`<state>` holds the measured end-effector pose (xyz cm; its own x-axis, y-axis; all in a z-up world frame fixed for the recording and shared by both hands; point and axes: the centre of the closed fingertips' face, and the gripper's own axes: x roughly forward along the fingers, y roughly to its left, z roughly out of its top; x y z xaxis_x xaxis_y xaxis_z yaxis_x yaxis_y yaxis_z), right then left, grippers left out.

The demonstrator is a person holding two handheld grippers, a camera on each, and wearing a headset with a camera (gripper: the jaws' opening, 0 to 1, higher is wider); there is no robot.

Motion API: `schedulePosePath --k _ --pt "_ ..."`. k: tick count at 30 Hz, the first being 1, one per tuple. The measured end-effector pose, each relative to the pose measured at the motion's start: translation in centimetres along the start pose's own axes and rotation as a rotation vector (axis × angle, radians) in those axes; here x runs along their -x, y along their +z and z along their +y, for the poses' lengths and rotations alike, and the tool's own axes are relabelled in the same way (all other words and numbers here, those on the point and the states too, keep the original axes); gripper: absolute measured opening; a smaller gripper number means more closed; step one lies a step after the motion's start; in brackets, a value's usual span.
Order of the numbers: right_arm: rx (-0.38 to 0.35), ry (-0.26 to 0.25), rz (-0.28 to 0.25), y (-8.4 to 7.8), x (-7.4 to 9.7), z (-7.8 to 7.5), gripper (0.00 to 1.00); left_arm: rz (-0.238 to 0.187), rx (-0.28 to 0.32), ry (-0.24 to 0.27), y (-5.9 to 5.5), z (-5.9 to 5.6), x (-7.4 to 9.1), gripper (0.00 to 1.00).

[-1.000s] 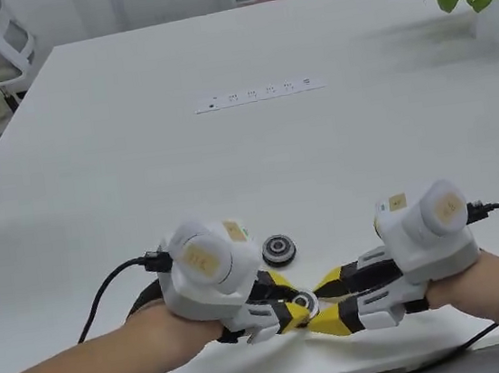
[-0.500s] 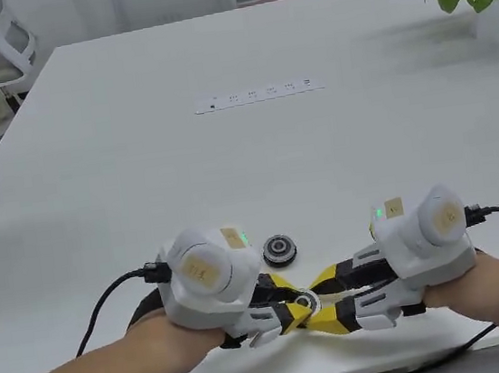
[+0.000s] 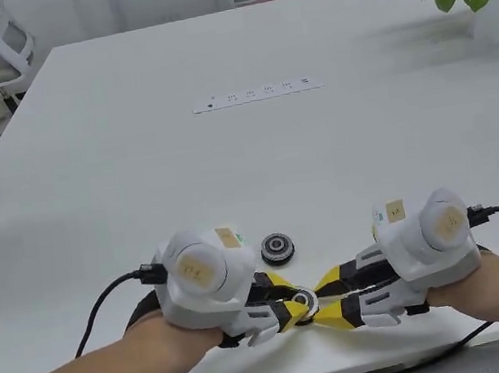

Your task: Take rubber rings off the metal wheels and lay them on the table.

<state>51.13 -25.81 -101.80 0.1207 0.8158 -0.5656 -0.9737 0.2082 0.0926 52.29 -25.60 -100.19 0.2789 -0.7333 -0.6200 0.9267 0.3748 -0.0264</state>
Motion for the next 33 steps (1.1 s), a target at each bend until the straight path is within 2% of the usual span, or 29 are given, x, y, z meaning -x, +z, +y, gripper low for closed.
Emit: schedulePosePath --k 13,14,15,16,19,21,22,26,28,31,33 --pt "-0.029 0.001 -0.004 -0.2 0.2 -0.1 0.09 0.001 0.009 0.005 -0.1 0.0 -0.1 0.14" --pt "-0.039 -0.017 0.011 -0.6 0.3 -0.3 0.05 0.001 0.01 0.006 -0.1 0.0 -0.1 0.14" --pt "-0.044 -0.009 0.001 -0.5 0.4 -0.5 0.01 0.001 0.011 0.007 -0.1 0.0 -0.1 0.14" --pt "-0.091 -0.001 -0.01 -0.5 0.3 -0.5 0.0 0.001 0.013 0.008 -0.1 0.0 -0.1 0.14" --pt "-0.102 -0.006 -0.01 -0.5 0.2 -0.6 0.0 0.002 0.018 0.009 -0.1 0.0 -0.1 0.14" --pt "-0.159 -0.001 -0.012 -0.5 0.2 -0.6 0.0 0.003 0.016 0.011 -0.1 -0.1 -0.1 0.14" --pt "-0.21 0.002 -0.015 -0.5 0.1 -0.6 0.0 0.003 0.015 0.011 -0.1 -0.1 -0.1 0.14" --pt "-0.3 -0.01 -0.028 -0.5 0.2 -0.9 0.0 0.005 0.007 0.017 -0.2 -0.1 -0.1 0.14" --pt "-0.32 -0.014 -0.034 -0.6 0.2 -1.0 0.0 0.006 -0.001 0.018 -0.2 -0.1 -0.1 0.14" --pt "-0.405 -0.016 -0.063 -0.5 0.5 -1.0 0.0 0.007 -0.008 0.019 -0.2 -0.2 -0.1 0.13" --pt "-0.43 -0.017 -0.077 -0.5 0.7 -1.1 0.0 0.007 -0.013 0.02 -0.2 -0.2 -0.1 0.13"
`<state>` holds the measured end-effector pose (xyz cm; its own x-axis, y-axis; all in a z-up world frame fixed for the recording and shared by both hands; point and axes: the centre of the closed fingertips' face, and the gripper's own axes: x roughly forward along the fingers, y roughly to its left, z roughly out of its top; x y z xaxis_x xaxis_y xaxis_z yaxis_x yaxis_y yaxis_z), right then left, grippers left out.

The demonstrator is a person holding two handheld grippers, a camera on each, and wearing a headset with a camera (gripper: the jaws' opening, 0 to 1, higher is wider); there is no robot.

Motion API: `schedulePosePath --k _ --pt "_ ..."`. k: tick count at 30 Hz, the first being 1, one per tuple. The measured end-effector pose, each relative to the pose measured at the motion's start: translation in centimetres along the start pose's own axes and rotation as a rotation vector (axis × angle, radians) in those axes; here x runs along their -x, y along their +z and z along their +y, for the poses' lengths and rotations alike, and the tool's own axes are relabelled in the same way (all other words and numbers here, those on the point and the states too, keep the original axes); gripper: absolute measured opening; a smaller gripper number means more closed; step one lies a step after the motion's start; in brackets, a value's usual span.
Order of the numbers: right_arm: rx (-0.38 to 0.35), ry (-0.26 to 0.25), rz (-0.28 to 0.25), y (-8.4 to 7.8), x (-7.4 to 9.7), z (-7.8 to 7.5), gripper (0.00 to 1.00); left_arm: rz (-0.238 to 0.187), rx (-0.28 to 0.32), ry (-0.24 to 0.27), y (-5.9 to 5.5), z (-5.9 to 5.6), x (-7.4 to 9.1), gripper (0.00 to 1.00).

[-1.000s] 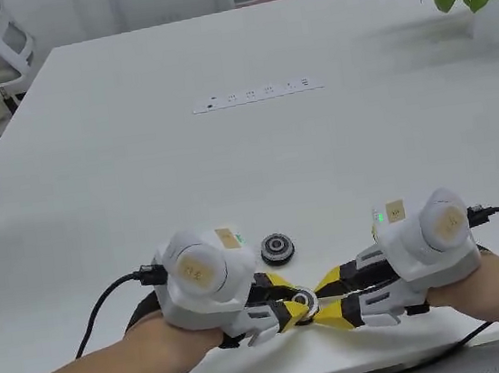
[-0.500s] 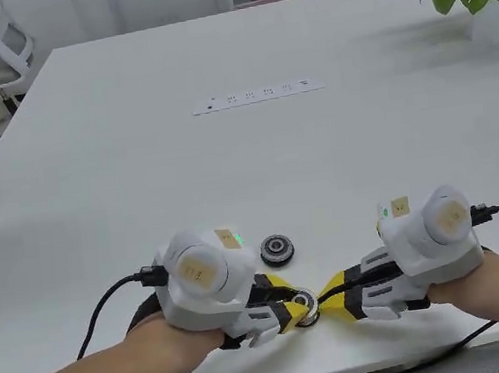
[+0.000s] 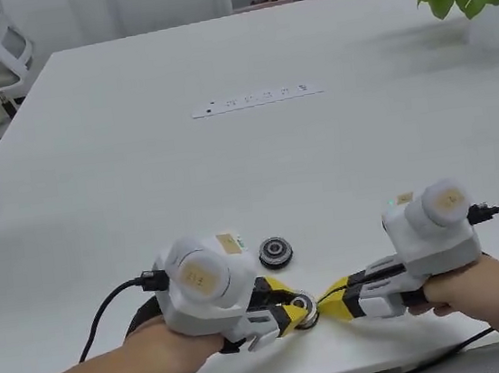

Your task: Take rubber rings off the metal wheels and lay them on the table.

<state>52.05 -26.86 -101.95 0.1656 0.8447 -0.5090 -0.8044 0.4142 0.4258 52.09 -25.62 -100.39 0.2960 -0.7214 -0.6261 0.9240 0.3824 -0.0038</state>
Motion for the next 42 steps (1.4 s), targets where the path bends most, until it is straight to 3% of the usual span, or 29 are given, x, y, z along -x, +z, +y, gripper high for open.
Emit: schedulePosePath --k 6,12,18,42 --pt "-0.016 -0.006 -0.018 0.3 0.2 0.1 0.0 0.002 -0.002 0.0 0.0 0.0 0.0 0.13" --pt "-0.094 0.021 -0.075 1.1 0.5 0.3 0.0 0.004 -0.005 0.002 0.0 -0.1 0.0 0.13" --pt "-0.145 0.036 -0.092 1.2 0.4 0.4 0.0 0.007 -0.009 0.007 0.0 0.0 0.0 0.13" --pt "-0.107 0.071 -0.088 1.5 0.0 1.5 0.0 0.014 -0.018 0.013 -0.1 0.0 0.0 0.12"
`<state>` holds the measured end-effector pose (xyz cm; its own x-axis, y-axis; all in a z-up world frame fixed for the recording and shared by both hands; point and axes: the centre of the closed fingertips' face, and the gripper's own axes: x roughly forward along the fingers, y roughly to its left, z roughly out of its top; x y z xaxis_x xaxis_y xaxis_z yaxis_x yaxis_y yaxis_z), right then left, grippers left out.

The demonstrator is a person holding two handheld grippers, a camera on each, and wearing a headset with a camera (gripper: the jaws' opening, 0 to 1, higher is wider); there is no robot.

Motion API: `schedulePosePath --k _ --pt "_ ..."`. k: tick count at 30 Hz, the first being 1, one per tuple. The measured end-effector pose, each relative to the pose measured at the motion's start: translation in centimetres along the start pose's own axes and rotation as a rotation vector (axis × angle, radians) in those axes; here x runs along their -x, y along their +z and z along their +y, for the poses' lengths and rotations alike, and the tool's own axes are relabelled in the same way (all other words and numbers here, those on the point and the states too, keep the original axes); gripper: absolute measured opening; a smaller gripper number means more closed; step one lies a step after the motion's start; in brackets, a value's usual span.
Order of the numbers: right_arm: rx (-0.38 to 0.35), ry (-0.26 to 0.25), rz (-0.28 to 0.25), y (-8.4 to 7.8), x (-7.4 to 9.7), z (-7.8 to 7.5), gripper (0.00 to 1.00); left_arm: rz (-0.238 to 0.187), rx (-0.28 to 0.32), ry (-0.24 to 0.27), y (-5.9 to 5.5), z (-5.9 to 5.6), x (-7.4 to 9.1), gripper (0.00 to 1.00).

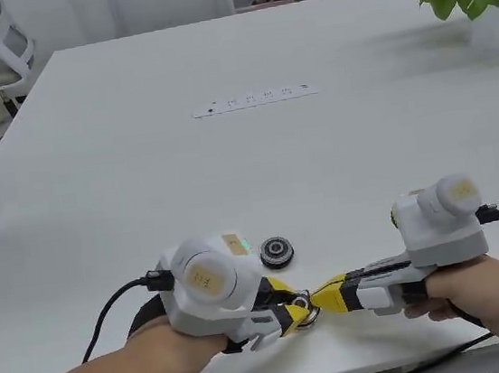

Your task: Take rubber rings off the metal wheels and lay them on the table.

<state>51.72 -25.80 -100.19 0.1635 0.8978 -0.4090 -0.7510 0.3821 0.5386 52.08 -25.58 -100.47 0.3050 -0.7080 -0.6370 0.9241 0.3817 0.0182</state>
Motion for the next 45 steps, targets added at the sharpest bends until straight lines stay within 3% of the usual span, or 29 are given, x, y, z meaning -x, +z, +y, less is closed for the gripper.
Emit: schedulePosePath --k 12,19,34,41,45 --pt "0.007 0.018 0.004 0.0 -0.1 0.4 0.0 -0.002 0.001 -0.002 0.0 -0.1 0.0 0.12" --pt "0.01 0.058 -0.001 0.1 -0.3 1.2 0.0 -0.003 -0.001 -0.005 0.0 -0.1 0.0 0.12" --pt "0.05 0.014 -0.001 0.0 0.0 0.0 0.0 -0.025 -0.001 -0.015 0.2 -0.2 -0.1 0.14" --pt "0.045 0.021 -0.01 0.2 0.1 0.3 0.0 -0.01 0.02 -0.038 0.2 -0.2 0.0 0.14" --pt "0.048 0.03 -0.006 0.2 0.1 0.5 0.0 0.005 0.015 -0.065 0.0 -0.8 0.4 0.2"
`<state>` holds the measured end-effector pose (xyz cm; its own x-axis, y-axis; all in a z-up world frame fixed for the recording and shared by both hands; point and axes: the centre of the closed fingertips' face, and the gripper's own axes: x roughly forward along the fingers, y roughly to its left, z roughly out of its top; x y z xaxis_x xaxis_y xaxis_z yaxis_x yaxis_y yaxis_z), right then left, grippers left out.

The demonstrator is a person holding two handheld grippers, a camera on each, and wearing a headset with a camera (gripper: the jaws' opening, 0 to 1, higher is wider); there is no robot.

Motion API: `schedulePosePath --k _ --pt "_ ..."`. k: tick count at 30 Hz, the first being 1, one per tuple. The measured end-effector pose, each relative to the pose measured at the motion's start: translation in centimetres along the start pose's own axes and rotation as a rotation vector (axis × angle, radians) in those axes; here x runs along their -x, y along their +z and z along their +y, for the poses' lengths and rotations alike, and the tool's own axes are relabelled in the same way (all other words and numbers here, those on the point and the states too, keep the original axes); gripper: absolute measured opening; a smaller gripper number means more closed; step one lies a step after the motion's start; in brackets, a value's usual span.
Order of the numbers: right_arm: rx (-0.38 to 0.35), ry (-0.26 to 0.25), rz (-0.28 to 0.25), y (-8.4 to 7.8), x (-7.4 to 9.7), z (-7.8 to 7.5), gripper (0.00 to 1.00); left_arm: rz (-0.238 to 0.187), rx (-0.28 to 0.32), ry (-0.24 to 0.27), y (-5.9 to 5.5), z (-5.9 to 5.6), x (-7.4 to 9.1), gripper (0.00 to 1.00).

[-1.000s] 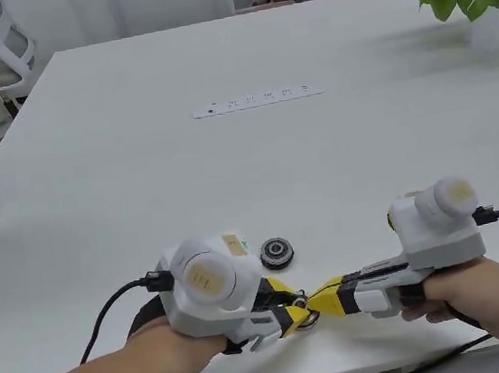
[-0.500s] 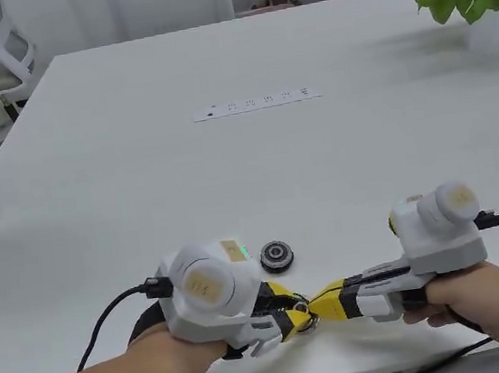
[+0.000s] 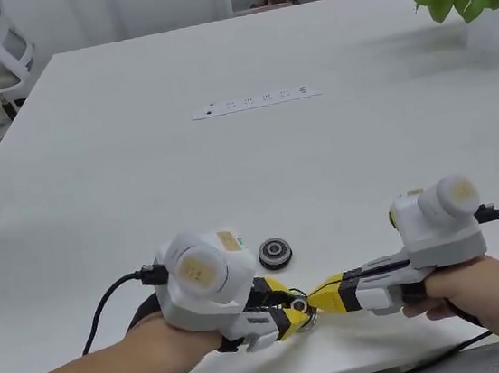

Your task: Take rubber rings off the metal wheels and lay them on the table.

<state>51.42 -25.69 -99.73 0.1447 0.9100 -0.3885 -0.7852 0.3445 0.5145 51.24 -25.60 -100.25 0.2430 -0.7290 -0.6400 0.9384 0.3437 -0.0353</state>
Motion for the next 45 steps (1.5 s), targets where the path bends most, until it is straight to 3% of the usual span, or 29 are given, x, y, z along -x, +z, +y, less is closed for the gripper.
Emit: schedulePosePath --k 3,11,22,38,45 --pt "0.001 0.006 -0.001 0.1 0.0 0.1 0.0 0.004 -0.011 -0.011 0.1 -0.2 0.5 0.23" --pt "0.004 0.024 -0.007 0.7 0.1 0.7 0.0 -0.039 0.031 -0.022 1.1 -0.2 2.2 0.32" --pt "0.012 0.051 -0.005 1.7 -0.1 2.1 0.0 -0.073 0.058 0.009 1.3 0.6 5.6 0.41" --pt "0.01 0.058 0.001 3.7 -1.2 2.4 0.0 -0.107 0.14 0.109 0.0 3.0 10.0 0.6" --pt "0.02 0.041 0.02 4.9 -1.8 1.3 0.0 -0.114 0.155 0.127 -0.5 3.4 11.0 0.65"
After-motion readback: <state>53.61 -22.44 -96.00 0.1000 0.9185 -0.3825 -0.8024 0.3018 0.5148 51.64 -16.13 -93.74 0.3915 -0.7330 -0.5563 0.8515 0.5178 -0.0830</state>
